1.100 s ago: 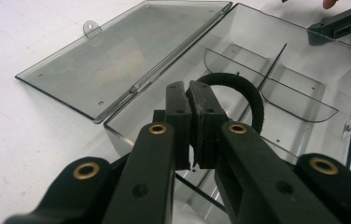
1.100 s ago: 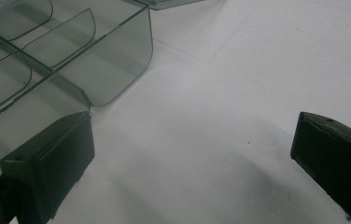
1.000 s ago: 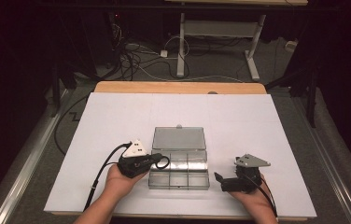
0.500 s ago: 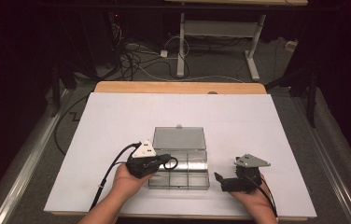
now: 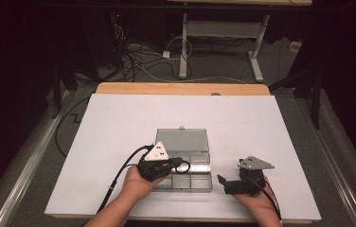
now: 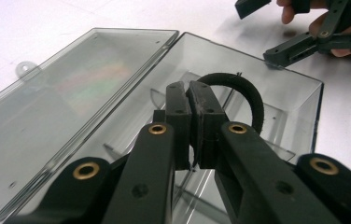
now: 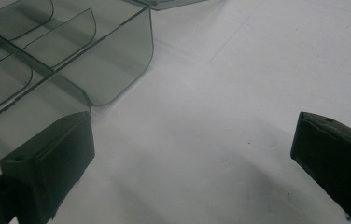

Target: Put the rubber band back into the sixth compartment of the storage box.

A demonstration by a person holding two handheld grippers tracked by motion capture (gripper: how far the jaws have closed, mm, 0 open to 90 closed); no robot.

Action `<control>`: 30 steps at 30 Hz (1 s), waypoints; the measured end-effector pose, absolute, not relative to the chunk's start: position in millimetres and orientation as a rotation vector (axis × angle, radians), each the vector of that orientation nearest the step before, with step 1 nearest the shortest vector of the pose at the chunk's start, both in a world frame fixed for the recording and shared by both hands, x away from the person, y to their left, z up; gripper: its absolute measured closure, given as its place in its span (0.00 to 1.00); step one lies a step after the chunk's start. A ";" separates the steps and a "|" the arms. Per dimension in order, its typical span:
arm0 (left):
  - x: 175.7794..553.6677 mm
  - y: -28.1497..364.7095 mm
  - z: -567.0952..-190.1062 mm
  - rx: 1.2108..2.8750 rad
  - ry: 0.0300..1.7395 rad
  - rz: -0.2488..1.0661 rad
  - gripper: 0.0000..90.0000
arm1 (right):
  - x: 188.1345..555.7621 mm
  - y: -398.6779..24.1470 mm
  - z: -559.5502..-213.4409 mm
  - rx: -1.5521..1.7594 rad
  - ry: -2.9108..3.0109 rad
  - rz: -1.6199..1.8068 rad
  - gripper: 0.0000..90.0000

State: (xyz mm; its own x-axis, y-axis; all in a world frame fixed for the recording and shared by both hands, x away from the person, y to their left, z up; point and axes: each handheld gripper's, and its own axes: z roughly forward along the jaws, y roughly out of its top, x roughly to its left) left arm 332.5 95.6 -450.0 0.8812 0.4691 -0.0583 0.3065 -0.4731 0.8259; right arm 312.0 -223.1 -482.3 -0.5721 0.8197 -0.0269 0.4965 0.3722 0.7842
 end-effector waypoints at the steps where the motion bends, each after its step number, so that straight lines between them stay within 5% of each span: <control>1: 332.4 94.1 -449.8 2.105 0.553 0.218 0.95 | 312.0 -223.1 -482.3 1.141 2.223 1.058 0.00; 30: 324.3 51.7 -439.3 2.181 0.486 0.204 0.95 | 311.9 -223.4 -482.2 1.149 2.220 1.060 0.00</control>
State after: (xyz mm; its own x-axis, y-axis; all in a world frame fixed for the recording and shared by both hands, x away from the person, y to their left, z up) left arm 324.3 51.7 -439.3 0.9105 0.4127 -0.0260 0.2707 -0.5474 0.7919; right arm 311.9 -223.4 -482.2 -0.5685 0.8224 -0.0224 0.4996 0.3667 0.7848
